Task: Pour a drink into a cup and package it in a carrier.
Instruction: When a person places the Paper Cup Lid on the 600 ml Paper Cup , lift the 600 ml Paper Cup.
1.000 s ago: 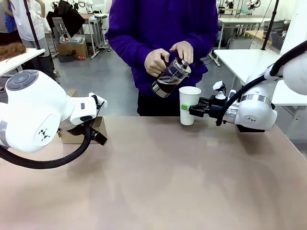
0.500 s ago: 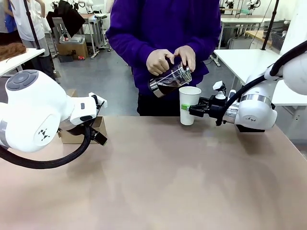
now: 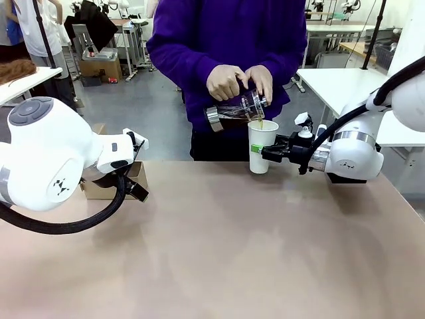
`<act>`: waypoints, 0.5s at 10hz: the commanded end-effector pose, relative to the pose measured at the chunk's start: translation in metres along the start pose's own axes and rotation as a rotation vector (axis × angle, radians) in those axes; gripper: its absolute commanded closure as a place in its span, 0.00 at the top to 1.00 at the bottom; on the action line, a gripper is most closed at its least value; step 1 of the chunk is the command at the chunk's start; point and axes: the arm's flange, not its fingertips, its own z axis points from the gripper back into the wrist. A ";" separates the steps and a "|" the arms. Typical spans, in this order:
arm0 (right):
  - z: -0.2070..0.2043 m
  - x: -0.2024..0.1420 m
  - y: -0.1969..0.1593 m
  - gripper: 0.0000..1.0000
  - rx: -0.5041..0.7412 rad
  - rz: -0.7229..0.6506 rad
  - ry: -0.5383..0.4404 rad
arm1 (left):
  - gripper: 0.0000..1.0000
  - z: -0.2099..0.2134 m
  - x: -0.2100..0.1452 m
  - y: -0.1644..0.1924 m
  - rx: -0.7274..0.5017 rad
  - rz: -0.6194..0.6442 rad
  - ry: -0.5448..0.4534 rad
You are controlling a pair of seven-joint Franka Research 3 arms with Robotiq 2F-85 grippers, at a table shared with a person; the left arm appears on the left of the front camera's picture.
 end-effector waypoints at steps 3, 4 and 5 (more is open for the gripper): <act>-0.002 0.001 0.001 0.80 -0.006 0.000 -0.011 | 1.00 0.000 0.000 0.000 -0.001 0.001 -0.001; -0.002 0.001 0.001 0.80 -0.006 0.000 -0.011 | 1.00 0.000 0.000 0.000 -0.001 0.001 -0.001; -0.002 0.001 0.001 0.80 -0.006 0.000 -0.011 | 1.00 0.000 0.000 0.000 -0.001 0.001 -0.001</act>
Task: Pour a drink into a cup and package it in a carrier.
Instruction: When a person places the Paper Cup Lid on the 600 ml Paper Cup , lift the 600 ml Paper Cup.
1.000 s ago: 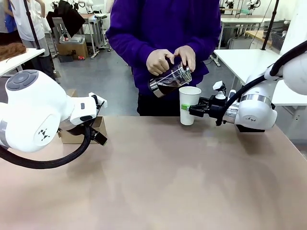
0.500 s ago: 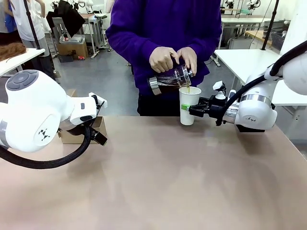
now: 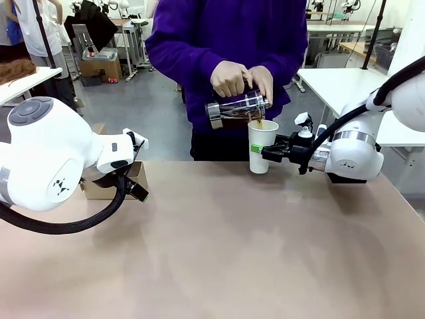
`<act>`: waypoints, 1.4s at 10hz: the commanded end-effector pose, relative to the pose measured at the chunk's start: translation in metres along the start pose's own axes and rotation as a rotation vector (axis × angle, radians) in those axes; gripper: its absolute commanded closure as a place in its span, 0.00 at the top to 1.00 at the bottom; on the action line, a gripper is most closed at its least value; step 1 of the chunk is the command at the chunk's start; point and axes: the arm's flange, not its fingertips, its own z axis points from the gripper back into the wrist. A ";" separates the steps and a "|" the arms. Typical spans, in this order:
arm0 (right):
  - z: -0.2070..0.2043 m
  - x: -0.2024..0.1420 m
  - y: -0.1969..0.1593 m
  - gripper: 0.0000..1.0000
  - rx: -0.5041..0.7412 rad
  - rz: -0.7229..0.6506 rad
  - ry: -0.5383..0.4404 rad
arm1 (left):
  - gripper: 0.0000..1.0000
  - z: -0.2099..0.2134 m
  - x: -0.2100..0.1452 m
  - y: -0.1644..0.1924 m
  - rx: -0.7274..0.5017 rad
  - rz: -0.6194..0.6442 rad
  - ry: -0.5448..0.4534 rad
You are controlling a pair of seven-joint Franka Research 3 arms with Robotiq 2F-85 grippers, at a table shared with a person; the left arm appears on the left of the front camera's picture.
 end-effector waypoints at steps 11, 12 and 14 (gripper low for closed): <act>-0.002 0.001 0.001 0.80 -0.007 0.000 -0.011 | 1.00 0.000 0.000 0.000 -0.001 0.001 -0.001; -0.002 0.001 0.001 0.80 -0.007 0.000 -0.011 | 1.00 0.000 0.000 0.000 -0.001 0.001 -0.001; -0.002 0.001 0.001 0.80 -0.007 0.000 -0.011 | 1.00 0.000 0.000 0.000 -0.001 0.001 -0.001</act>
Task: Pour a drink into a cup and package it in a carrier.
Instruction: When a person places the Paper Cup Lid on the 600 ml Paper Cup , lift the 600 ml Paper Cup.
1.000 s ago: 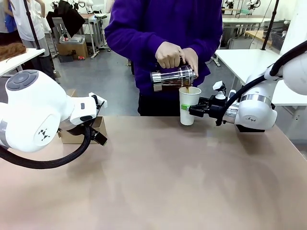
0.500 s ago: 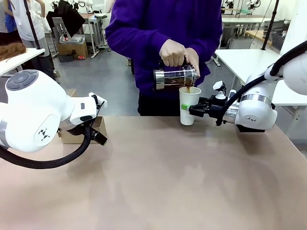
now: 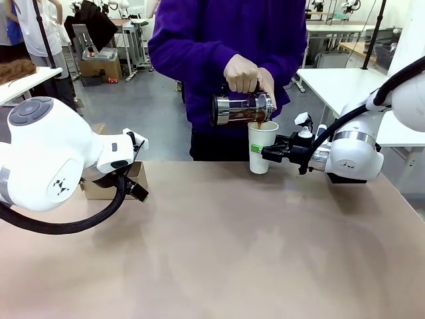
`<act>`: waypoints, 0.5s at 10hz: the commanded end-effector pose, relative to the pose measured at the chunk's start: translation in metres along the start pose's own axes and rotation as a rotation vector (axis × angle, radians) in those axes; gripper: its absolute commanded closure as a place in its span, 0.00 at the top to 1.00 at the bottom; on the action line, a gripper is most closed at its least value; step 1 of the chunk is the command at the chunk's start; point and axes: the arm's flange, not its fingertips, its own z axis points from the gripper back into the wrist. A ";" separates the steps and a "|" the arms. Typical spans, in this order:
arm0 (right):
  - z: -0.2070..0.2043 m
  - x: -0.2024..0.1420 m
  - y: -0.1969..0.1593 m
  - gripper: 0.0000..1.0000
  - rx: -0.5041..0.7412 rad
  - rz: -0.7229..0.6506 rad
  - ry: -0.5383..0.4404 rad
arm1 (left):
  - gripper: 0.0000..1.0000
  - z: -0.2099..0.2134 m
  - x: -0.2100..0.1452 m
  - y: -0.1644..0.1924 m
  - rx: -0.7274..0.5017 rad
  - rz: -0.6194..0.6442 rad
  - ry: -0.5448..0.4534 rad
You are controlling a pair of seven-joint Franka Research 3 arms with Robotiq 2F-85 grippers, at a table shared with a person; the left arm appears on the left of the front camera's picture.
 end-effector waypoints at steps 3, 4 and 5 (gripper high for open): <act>-0.002 0.002 0.001 0.80 -0.007 0.000 -0.011 | 1.00 0.000 0.000 0.000 -0.001 0.001 -0.001; -0.002 0.002 0.001 0.80 -0.007 0.000 -0.011 | 1.00 0.000 0.000 0.000 -0.001 0.001 -0.001; -0.002 0.002 0.001 0.80 -0.007 0.000 -0.011 | 1.00 0.000 0.000 0.000 -0.001 0.001 -0.001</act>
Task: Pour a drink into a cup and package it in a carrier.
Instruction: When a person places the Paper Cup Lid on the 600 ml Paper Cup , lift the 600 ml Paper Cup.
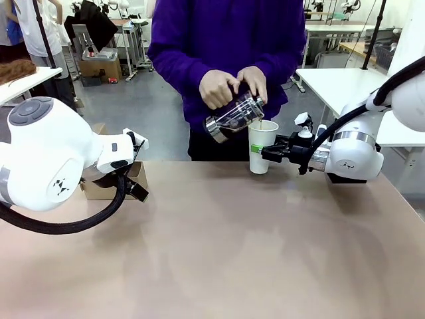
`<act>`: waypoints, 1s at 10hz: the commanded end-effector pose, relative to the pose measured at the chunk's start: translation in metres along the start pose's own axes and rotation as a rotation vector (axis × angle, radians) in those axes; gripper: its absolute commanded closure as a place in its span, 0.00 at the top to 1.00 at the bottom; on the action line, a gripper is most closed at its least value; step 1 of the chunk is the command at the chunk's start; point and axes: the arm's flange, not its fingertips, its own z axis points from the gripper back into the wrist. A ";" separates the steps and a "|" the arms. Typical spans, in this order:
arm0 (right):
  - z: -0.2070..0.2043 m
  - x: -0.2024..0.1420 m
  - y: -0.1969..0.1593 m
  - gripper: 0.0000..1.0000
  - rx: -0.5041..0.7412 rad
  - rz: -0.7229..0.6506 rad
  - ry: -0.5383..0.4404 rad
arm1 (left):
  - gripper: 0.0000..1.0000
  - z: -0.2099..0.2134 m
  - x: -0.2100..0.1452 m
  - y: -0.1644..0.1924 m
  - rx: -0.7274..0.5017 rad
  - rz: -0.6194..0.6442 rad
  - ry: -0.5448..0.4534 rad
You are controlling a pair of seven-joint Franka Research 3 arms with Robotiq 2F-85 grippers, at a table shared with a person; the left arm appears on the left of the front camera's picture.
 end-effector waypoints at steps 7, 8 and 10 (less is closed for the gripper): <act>-0.002 0.002 0.001 0.80 -0.007 0.000 -0.011 | 1.00 0.000 0.000 0.000 -0.001 0.001 -0.001; -0.002 0.002 0.001 0.80 -0.007 0.000 -0.011 | 1.00 0.000 0.000 0.000 -0.001 0.001 -0.001; -0.002 0.002 0.001 0.80 -0.007 0.000 -0.011 | 1.00 0.000 0.000 0.000 -0.001 0.001 -0.001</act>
